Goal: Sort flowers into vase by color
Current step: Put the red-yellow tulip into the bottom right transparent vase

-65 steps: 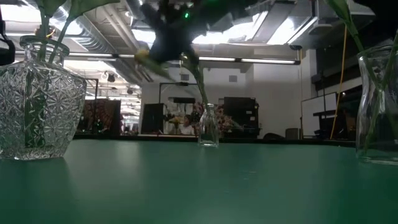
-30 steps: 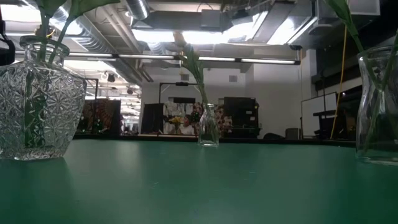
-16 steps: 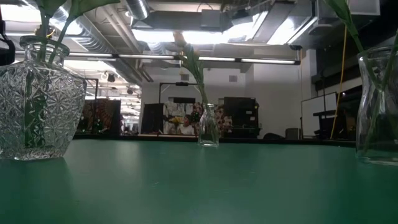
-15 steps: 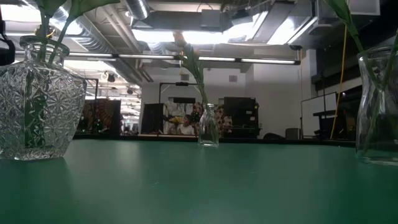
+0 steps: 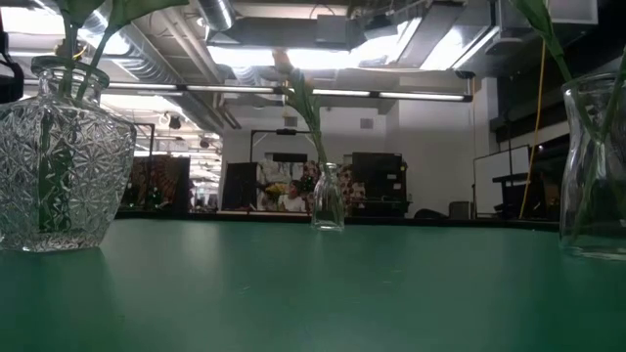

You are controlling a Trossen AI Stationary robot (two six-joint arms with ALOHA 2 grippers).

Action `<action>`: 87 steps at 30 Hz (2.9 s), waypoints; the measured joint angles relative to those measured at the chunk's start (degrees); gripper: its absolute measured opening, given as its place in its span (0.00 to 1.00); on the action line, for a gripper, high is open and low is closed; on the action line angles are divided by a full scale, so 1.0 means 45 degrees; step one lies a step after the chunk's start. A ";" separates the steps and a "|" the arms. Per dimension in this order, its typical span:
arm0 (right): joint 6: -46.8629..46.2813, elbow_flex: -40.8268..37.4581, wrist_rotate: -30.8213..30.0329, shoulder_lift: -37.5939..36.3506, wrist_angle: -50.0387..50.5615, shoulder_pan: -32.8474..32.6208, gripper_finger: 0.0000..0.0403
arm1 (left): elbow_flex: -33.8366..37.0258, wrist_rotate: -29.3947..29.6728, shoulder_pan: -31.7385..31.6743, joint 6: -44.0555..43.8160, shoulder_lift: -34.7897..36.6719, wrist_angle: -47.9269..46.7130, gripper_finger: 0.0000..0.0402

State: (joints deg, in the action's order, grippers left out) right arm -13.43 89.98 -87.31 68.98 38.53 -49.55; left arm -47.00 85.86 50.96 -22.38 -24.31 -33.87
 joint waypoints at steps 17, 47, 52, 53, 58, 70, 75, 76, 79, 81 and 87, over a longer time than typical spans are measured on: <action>-0.4656 -0.1608 -0.0122 -0.0067 0.1731 0.0010 0.01 | 0.0000 0.0187 0.0000 -0.0028 -0.0001 0.0000 0.49; -1.0668 -0.1618 -0.0199 0.1805 0.6470 0.1434 0.01 | 0.0000 0.0204 0.0005 0.0059 -0.0002 -0.0330 0.49; -1.0655 -0.1618 -0.0209 0.1499 0.6521 0.1432 0.01 | 0.0001 0.0287 0.0002 0.0061 0.0001 -0.0335 0.49; -1.0628 -0.1618 -0.0217 0.1312 0.6534 0.1430 0.01 | 0.0003 0.0344 0.0000 0.0064 -0.0002 -0.0333 0.49; -1.0532 -0.1613 -0.0242 0.0484 0.7325 0.1272 0.01 | 0.0004 0.0373 0.0004 0.0093 -0.0002 -0.0335 0.49; -0.9908 -0.0933 -0.0261 -0.2872 1.1435 -0.2150 0.01 | 0.0000 0.0924 0.0001 0.0088 -0.0002 -0.0332 0.49; -0.9044 -0.1216 -0.0257 -0.4238 1.1445 -0.4266 0.00 | 0.0005 0.0928 0.0000 0.0002 0.0003 -0.0330 0.49; -0.9045 -0.1407 -0.0257 -0.4496 1.1396 -0.4698 0.00 | 0.0000 0.0928 0.0000 -0.0004 -0.0002 -0.0330 0.49; -0.9063 -0.2339 -0.0252 -0.5196 1.1444 -0.5833 0.00 | 0.0002 0.0928 0.0004 -0.0073 -0.0002 -0.0331 0.49; -0.9100 -0.3122 -0.0239 -0.5516 1.1449 -0.6527 0.00 | 0.0001 0.0928 0.0004 -0.0229 -0.0002 -0.0334 0.49; -0.9304 -0.5013 -0.0208 -0.5584 1.1244 -0.7532 0.00 | 0.0000 0.0928 0.0000 -0.0266 -0.0002 -0.0330 0.49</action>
State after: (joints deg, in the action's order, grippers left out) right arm -55.30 67.42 -88.25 43.85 89.13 -83.44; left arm -47.00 90.04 50.96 -23.57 -24.32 -35.35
